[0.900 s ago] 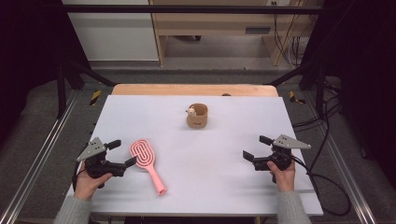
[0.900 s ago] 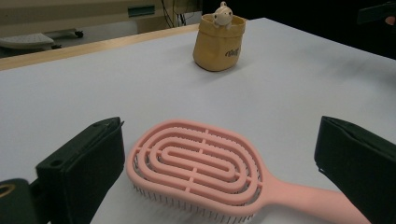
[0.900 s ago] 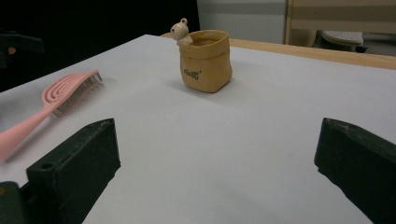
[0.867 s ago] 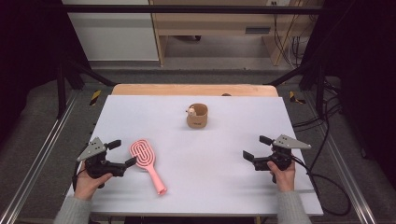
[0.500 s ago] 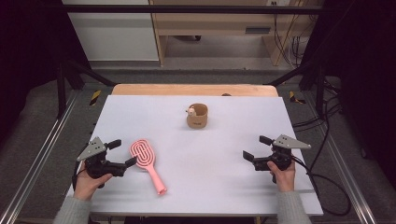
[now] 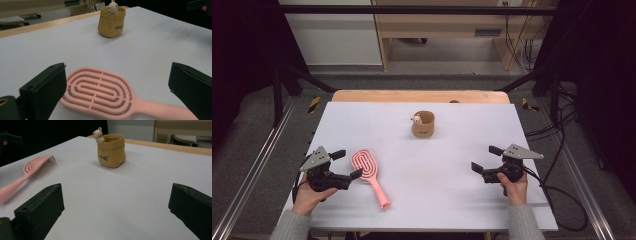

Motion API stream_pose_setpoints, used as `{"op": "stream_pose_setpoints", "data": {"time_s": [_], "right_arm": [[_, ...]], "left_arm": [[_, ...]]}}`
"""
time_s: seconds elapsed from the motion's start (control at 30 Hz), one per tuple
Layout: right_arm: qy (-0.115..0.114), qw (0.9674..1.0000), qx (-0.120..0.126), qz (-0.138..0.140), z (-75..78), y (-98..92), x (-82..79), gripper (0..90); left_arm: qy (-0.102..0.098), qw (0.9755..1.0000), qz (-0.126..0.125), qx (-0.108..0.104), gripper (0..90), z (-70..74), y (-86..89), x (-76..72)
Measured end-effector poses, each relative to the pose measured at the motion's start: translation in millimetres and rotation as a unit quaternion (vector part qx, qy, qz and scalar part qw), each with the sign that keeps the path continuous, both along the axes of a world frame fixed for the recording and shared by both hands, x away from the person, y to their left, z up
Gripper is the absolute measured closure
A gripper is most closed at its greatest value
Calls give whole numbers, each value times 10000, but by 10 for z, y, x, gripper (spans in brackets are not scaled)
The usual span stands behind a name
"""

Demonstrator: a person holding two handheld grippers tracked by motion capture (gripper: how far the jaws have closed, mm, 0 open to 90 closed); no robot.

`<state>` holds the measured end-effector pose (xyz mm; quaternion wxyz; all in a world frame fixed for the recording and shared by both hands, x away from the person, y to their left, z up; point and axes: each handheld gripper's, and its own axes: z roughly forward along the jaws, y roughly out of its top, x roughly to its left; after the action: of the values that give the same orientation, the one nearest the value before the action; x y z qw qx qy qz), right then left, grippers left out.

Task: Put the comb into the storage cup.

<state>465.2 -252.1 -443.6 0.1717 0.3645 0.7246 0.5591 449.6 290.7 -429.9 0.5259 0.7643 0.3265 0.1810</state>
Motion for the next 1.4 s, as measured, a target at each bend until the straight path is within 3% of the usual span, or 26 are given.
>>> {"op": "stream_pose_setpoints", "data": {"time_s": [0.43, 0.73, 1.1, 1.4], "right_arm": [[1, 10000, -3, -6, -1, 1, 2, 4], [11, 10000, 1, -13, -2, 4, 1, 4], [28, 10000, -11, -4, -4, 6, 2, 4], [31, 10000, -7, -2, -3, 5, 1, 4]], "left_arm": [[119, 9998, -27, 145, 22, 3, -176, -16], [234, 9994, -17, 251, 83, -7, -258, -23], [298, 9990, -58, 317, 214, -5, -396, -59], [509, 9978, -111, 399, 410, 0, -469, -84]]}}
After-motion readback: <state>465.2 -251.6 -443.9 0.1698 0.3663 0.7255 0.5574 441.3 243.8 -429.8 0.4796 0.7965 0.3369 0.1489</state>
